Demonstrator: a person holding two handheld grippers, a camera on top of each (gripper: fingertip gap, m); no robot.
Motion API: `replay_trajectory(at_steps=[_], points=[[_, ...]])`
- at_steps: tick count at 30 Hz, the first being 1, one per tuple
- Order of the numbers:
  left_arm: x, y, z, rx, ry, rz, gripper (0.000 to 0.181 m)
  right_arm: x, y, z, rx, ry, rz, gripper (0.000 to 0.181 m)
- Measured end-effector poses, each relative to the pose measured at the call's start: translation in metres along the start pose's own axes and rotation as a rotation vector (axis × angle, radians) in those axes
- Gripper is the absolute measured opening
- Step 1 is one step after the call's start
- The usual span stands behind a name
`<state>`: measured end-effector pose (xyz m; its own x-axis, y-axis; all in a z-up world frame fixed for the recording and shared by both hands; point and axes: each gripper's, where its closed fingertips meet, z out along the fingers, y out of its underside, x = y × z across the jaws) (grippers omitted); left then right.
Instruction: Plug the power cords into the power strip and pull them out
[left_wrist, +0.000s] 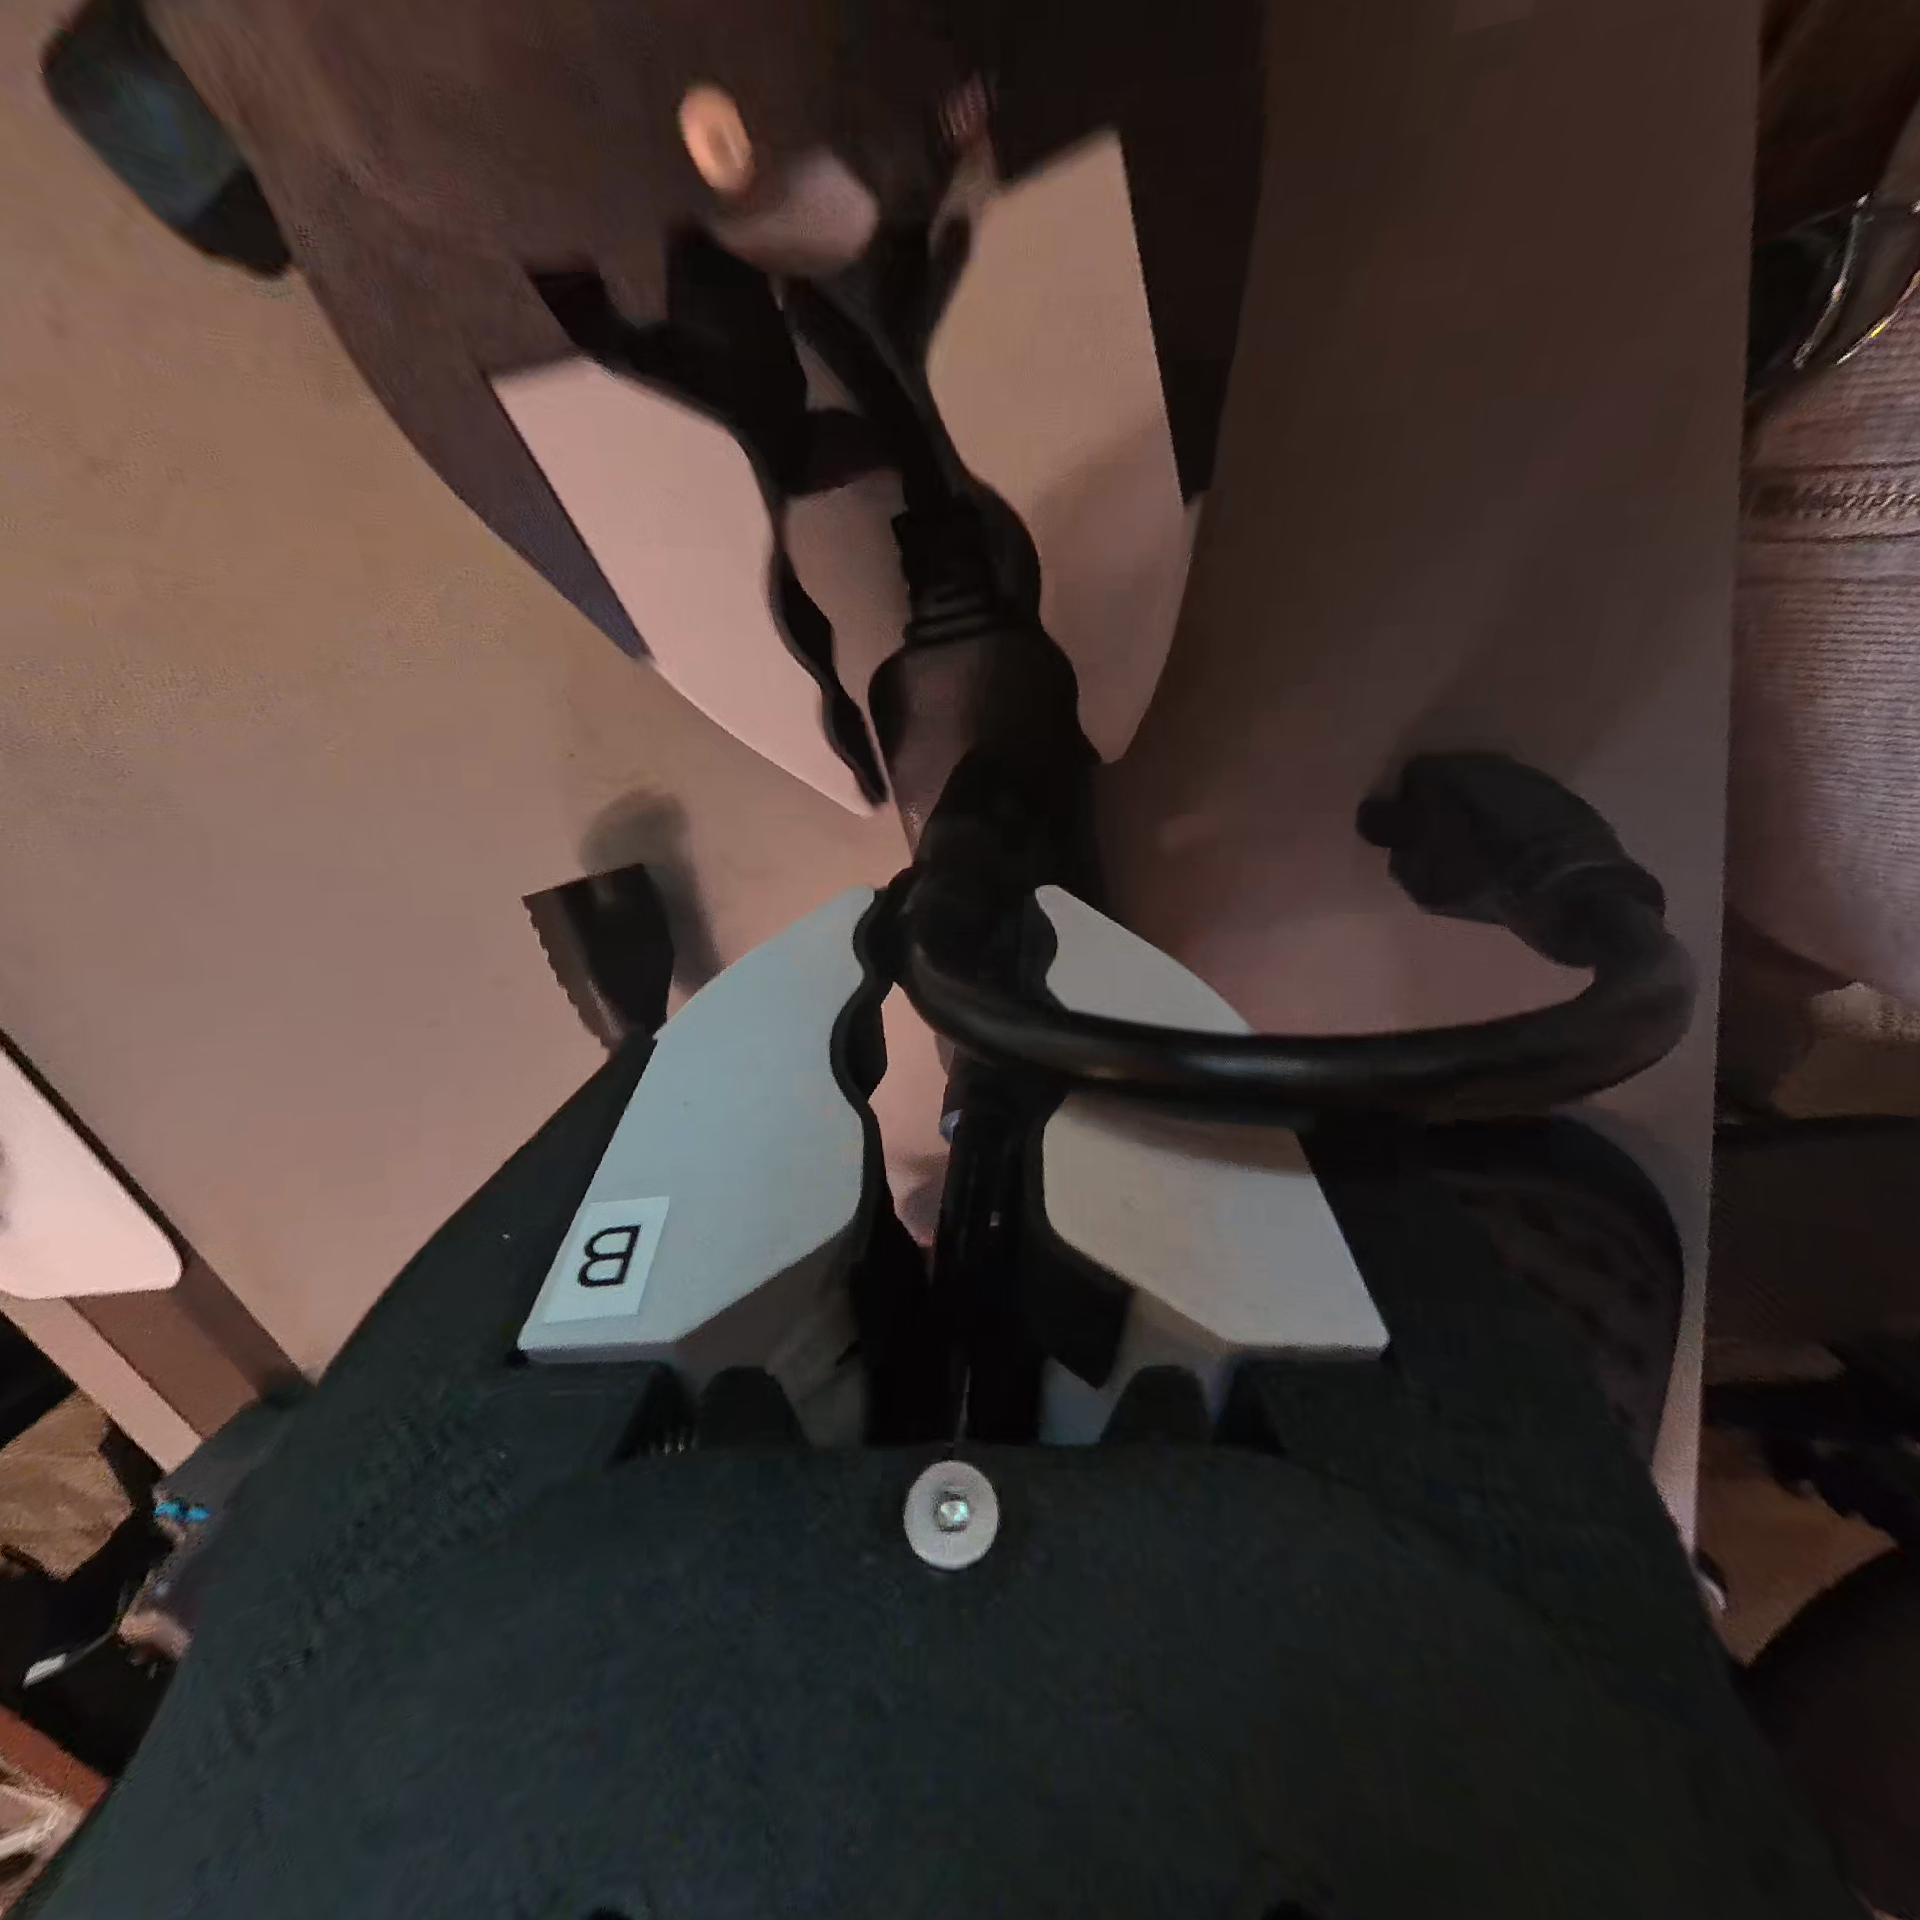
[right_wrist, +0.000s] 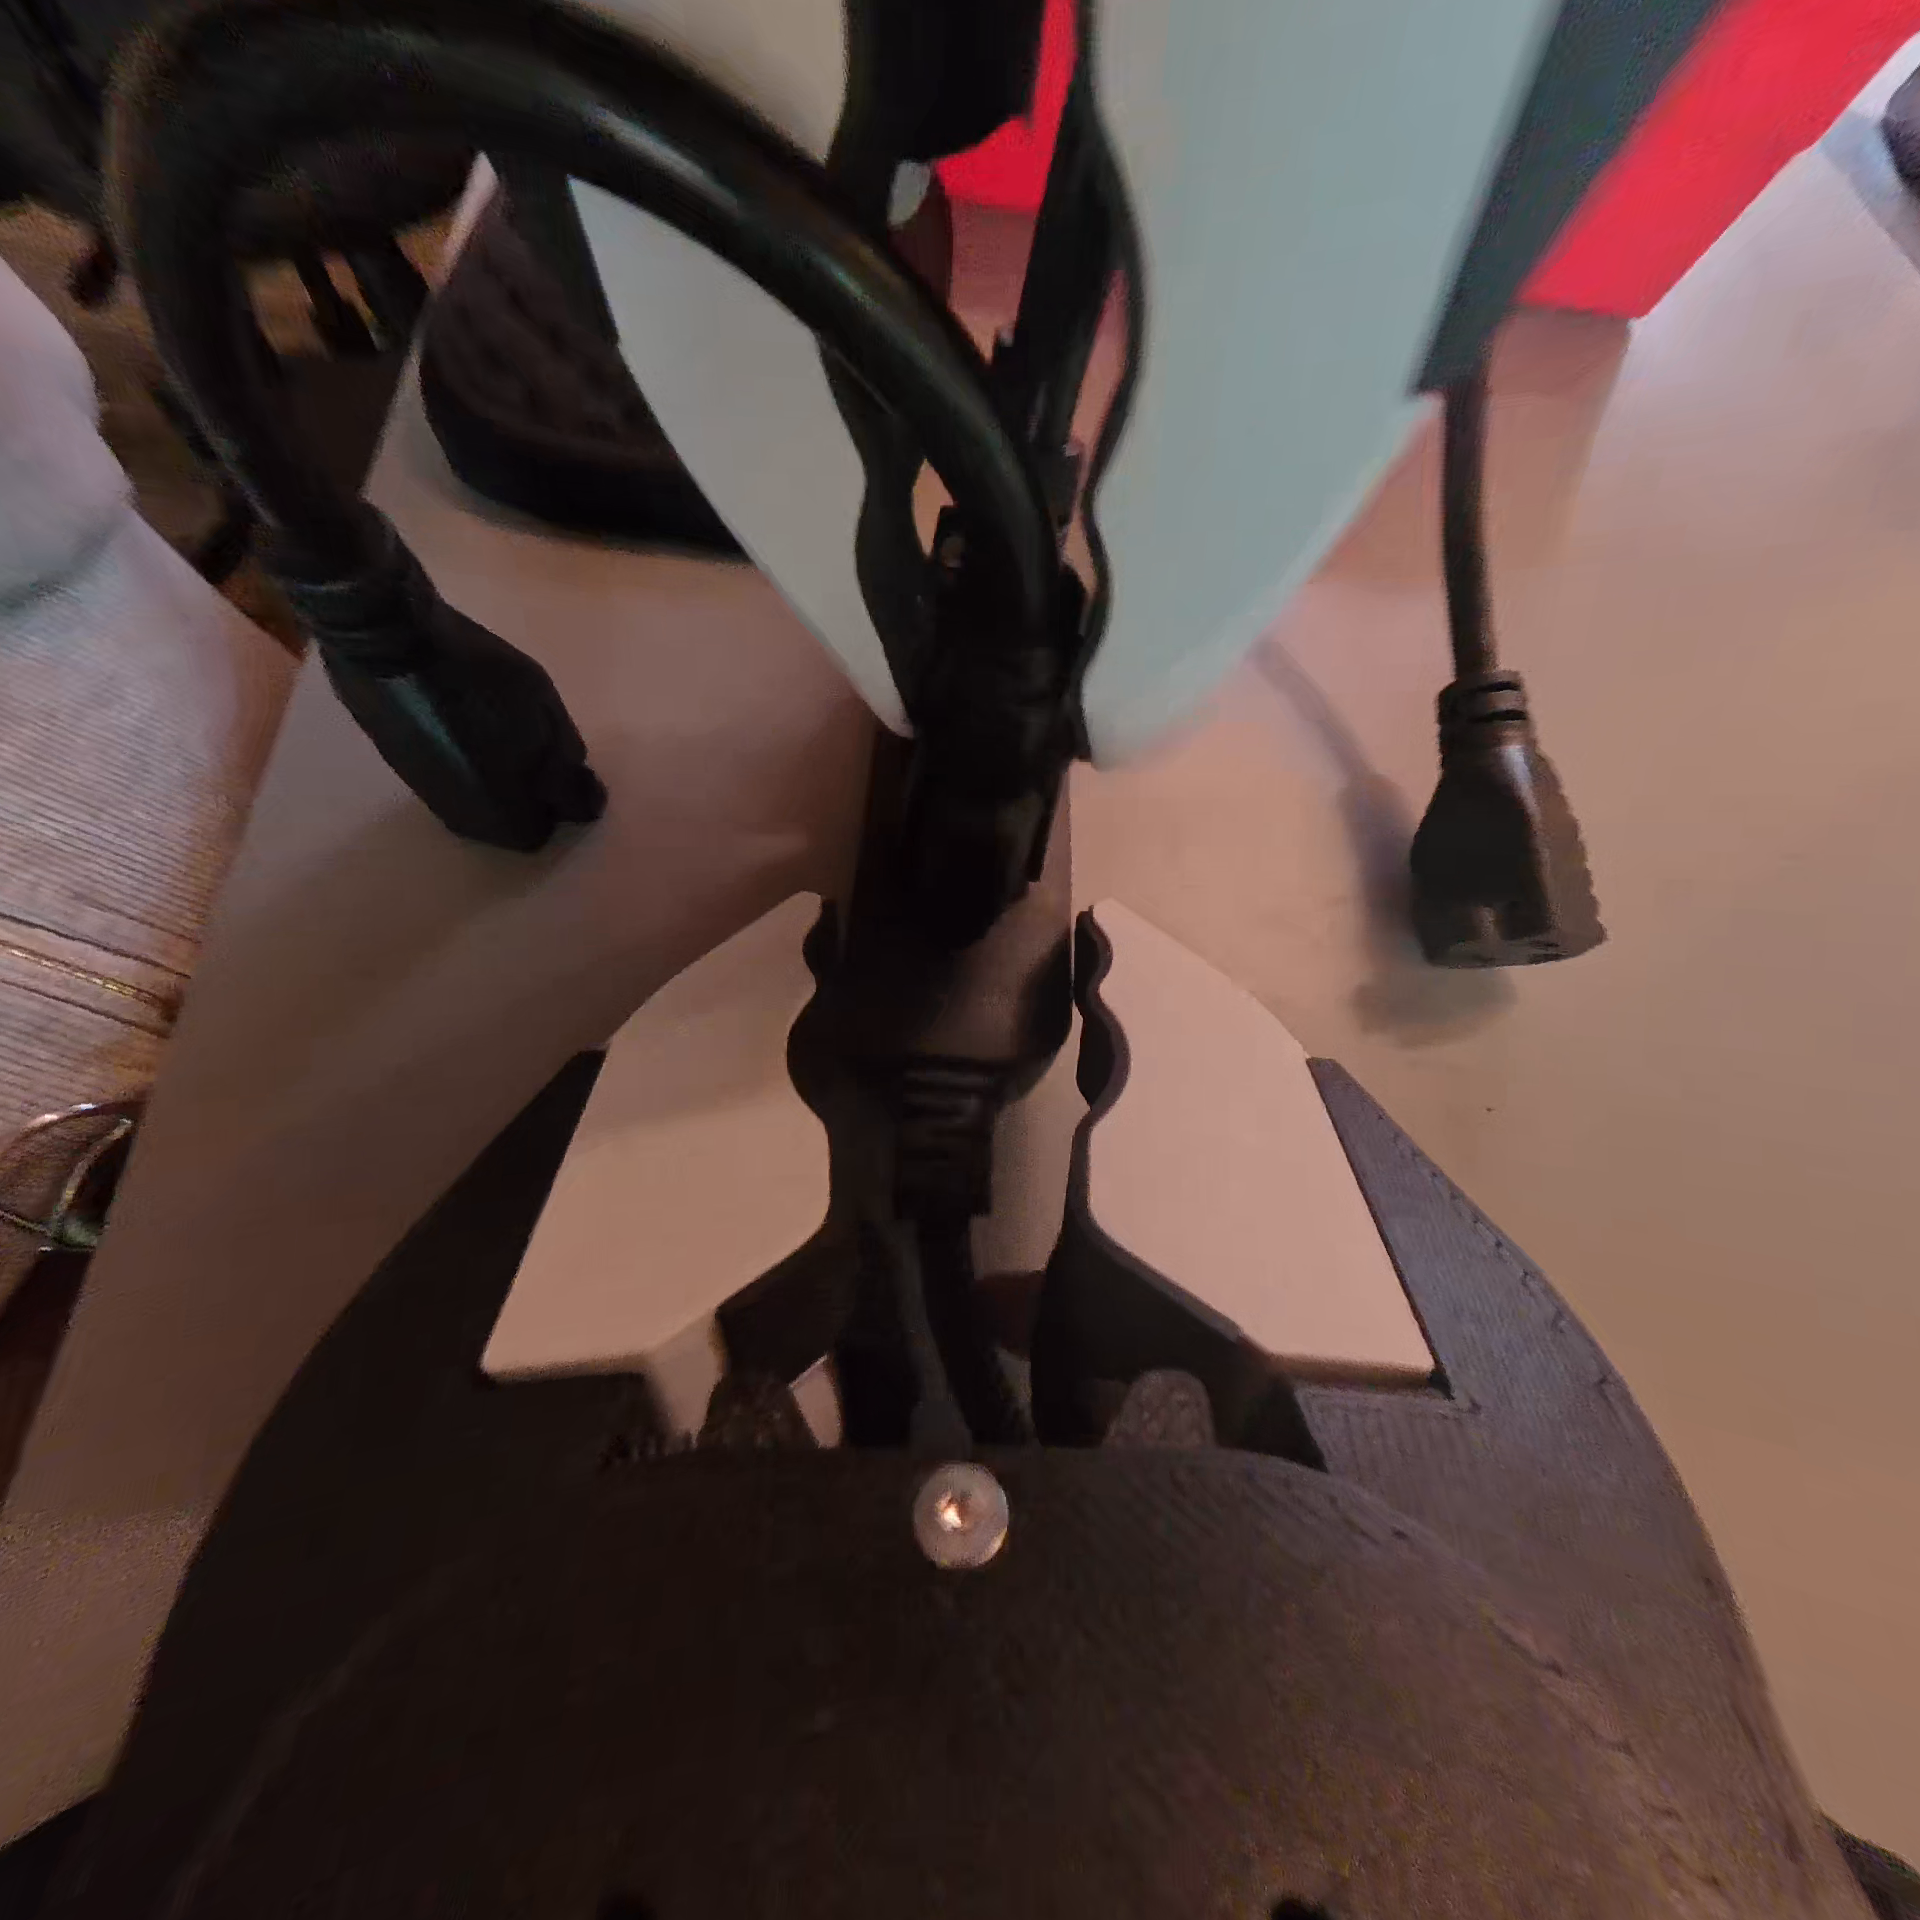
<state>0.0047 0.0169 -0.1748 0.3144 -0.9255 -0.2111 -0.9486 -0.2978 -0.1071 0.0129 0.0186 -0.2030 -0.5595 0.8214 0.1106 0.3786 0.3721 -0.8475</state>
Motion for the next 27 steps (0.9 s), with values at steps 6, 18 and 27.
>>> replay_trajectory(at_steps=[6, 18, 27], points=[[0.004, 0.002, 0.003, -0.015, -0.005, -0.011, 0.023, 0.003, -0.021, -0.028, 0.181, -0.048, 0.071, 0.015], [0.008, 0.003, 0.004, 0.063, 0.021, -0.039, 0.023, -0.005, 0.002, -0.003, -0.03, -0.029, 0.06, 0.004], [0.005, 0.003, 0.004, 0.086, -0.048, -0.078, 0.022, -0.008, 0.001, 0.0, -0.048, -0.033, 0.068, 0.003]])
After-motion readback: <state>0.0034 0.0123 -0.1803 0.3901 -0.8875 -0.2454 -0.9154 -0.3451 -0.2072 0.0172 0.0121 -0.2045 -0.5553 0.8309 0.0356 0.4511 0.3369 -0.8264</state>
